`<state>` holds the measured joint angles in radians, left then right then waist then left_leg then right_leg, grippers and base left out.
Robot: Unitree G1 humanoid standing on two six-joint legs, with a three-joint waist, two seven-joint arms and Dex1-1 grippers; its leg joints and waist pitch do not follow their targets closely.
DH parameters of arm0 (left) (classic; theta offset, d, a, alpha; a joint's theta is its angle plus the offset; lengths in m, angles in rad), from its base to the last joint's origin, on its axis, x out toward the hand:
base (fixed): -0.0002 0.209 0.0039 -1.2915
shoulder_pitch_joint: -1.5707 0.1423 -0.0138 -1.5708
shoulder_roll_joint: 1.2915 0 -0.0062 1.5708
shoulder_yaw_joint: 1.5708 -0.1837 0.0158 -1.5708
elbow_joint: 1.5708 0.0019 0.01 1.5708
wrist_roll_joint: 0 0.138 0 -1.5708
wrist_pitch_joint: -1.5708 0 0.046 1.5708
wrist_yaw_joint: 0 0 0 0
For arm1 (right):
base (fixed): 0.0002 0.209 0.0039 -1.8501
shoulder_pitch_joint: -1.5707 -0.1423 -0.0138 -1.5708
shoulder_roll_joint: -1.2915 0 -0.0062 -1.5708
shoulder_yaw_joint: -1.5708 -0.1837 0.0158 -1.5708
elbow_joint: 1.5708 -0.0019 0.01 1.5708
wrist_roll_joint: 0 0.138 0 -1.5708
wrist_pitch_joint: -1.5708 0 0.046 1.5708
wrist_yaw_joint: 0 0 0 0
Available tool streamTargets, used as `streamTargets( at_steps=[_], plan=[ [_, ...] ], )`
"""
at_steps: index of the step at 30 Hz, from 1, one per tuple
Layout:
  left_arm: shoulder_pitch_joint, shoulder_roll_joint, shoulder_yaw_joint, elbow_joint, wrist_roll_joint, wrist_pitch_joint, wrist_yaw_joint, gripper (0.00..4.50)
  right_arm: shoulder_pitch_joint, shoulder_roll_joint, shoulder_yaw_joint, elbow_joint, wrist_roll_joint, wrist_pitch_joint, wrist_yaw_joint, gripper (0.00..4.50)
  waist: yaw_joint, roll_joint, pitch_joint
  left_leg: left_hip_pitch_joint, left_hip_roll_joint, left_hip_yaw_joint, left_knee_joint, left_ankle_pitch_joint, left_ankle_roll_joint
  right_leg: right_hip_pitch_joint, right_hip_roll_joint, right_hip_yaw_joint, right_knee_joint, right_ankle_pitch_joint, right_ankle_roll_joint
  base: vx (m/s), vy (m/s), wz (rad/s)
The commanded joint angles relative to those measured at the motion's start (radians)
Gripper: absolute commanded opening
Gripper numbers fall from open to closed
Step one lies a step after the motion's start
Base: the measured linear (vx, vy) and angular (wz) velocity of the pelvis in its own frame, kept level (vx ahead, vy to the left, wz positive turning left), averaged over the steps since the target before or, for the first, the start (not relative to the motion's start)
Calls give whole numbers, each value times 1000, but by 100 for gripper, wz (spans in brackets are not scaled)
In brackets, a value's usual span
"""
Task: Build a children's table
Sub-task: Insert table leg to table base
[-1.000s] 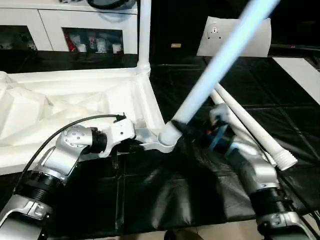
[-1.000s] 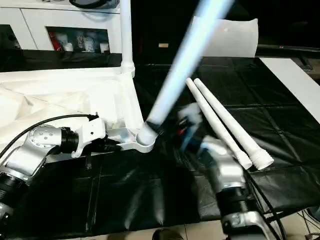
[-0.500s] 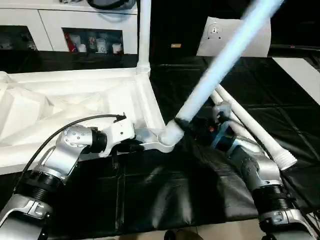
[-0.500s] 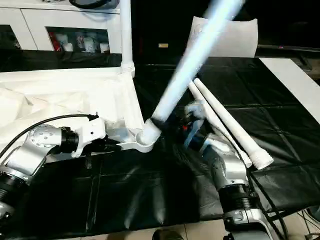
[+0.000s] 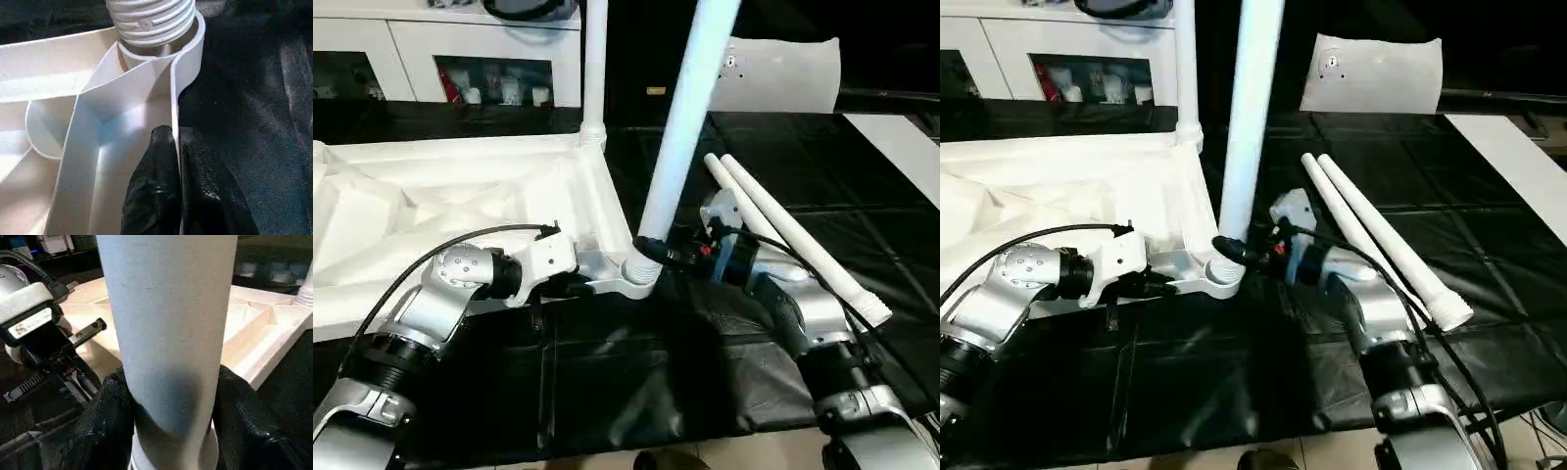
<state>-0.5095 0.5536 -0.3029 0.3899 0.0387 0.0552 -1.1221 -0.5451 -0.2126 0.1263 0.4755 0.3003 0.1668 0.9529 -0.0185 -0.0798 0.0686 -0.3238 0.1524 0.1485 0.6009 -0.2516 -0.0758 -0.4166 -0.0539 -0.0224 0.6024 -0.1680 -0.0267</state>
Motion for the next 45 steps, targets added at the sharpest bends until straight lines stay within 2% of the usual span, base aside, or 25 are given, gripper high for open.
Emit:
streamTargets(
  at_steps=[1, 8, 14, 22, 24, 26, 29, 30, 32, 34, 35, 37, 39, 41, 42, 45],
  plan=[
    [10, 7, -38, 10, 26, -6, -18, 0, 6, 10, 21, 42, -6, 47, 15, 189, 9, 14, -66, -16, 64, -7, -66, 24, 110, 68, -83, 43, -42, -88, -306, 0, 0, 0],
    [8, 5, -38, 13, 29, -6, -21, 0, -1, 10, 27, 72, -19, 42, 25, 189, 10, 13, -65, -16, 64, -6, -66, 22, 109, 68, -85, 43, -44, -97, -307, 0, 0, 0],
    [8, 5, -37, 14, 30, -5, -24, 0, 2, 16, 19, 113, -47, 18, -8, 189, 10, 14, -63, -17, 64, -7, -67, -8, 89, 67, -84, 44, -48, -144, -294, 0, 0, 0],
    [5, 7, -36, 19, 32, -8, -23, 0, -13, 19, -63, 206, -3, 54, -69, 189, 9, 17, -65, -17, 63, -7, -68, -12, 80, 68, -83, 44, -46, -127, -299, 0, 0, 0],
    [5, 7, -34, 22, 34, -10, -21, 0, 2, 17, -96, 204, 27, 75, -73, 189, 10, 17, -64, -16, 63, -7, -67, -20, 82, 67, -83, 44, -47, -131, -300, 0, 0, 0],
    [6, 7, -33, 22, 34, -11, -20, 0, 21, 14, -105, 188, 39, 82, -67, 189, 12, 17, -66, -17, 63, -7, -67, -14, 82, 68, -82, 44, -46, -121, -300, 0, 0, 0],
    [5, 5, -32, 24, 35, -12, -18, 0, 48, 13, -116, 173, 50, 76, -63, 188, 14, 17, -66, -16, 64, -6, -67, -5, 88, 68, -82, 43, -45, -104, -302, 0, 0, 0],
    [5, 4, -31, 26, 36, -13, -17, 0, 66, 15, -127, 163, 61, 75, -63, 188, 16, 21, -64, -15, 63, -7, -68, -13, 86, 66, -83, 43, -47, -116, -302, 0, 0, 0],
    [3, 2, -29, 29, 37, -13, -14, 0, 100, 14, -134, 143, 66, 49, -63, 188, 20, 21, -64, -15, 64, -6, -68, -21, 82, 67, -83, 44, -49, -126, -295, 0, 0, 0],
    [0, 0, -28, 34, 39, -14, -9, 0, 134, 10, -126, 118, 51, 6, -63, 188, 24, 23, -64, -15, 64, -6, -68, -15, 80, 66, -82, 44, -48, -111, -293, 0, 0, 0],
    [-2, 0, -27, 36, 39, -15, -7, 0, 150, 5, -117, 106, 36, -23, -60, 188, 25, 21, -64, -16, 64, -6, -69, -22, 78, 67, -82, 43, -49, -117, -291, 0, 0, 0],
    [-6, -2, -27, 44, 42, -18, -1, 0, 185, -7, -92, 79, 3, -80, -57, 188, 26, 24, -63, -16, 64, -7, -70, -41, 70, 66, -82, 43, -52, -138, -285, 0, 0, 0],
    [-9, -3, -27, 49, 43, -20, 2, 0, 201, -14, -79, 66, -16, -104, -56, 188, 22, 22, -59, -17, 62, -9, -74, -90, 58, 67, -82, 44, -61, -223, -265, 0, 0, 0],
    [-13, -5, -27, 56, 45, -23, 6, 0, 220, -27, -52, 57, -52, -146, -51, 188, 24, 22, -59, -17, 61, -9, -74, -99, 51, 65, -81, 45, -64, -261, -246, 0, 0, 0],
    [-17, -7, -27, 61, 47, -25, 8, 0, 237, -38, -26, 49, -87, -188, -48, 188, 27, 25, -60, -17, 62, -9, -73, -93, 49, 63, -81, 45, -65, -257, -241, 0, 0, 0],
    [-20, -9, -28, 66, 48, -27, 9, 0, 244, -54, 11, 42, -123, -213, -37, 188, 26, 25, -60, -18, 63, -11, -75, -86, 54, 64, -79, 44, -60, -228, -244, 0, 0, 0]
  ],
)
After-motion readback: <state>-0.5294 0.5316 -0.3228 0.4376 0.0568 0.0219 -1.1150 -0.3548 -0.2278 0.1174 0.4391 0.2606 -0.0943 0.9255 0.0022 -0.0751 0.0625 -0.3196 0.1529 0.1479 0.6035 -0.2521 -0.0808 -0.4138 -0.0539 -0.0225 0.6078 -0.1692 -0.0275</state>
